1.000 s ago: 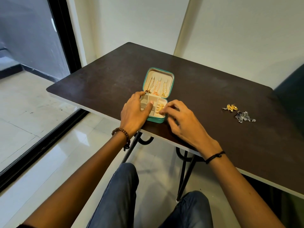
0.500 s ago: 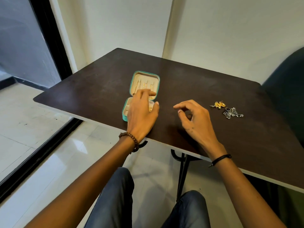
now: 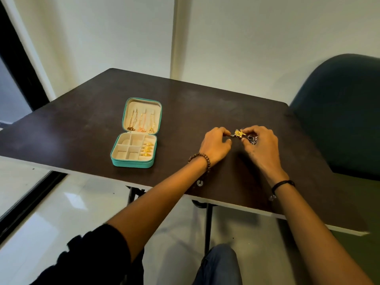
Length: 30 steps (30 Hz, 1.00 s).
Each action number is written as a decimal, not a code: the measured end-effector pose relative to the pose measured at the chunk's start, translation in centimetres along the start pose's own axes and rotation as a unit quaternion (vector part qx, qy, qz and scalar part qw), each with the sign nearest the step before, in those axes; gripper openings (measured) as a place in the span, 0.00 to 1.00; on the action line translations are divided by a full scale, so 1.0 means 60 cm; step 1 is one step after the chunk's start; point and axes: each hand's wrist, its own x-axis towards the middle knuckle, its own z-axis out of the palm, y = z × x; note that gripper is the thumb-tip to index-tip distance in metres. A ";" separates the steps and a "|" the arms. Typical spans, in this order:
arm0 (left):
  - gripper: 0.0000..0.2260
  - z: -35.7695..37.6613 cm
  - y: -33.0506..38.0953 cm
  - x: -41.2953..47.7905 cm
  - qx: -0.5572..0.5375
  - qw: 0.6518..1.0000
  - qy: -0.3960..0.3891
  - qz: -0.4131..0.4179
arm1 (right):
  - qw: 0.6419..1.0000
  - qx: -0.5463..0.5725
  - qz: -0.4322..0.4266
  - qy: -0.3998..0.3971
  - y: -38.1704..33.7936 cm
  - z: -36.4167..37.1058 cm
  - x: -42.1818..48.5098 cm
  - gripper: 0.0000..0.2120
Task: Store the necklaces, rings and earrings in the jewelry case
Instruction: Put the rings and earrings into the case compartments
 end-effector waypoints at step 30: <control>0.06 0.076 -0.037 0.145 0.015 0.999 0.026 0.023 | 0.999 -0.038 -0.012 0.029 0.076 0.054 0.071 0.09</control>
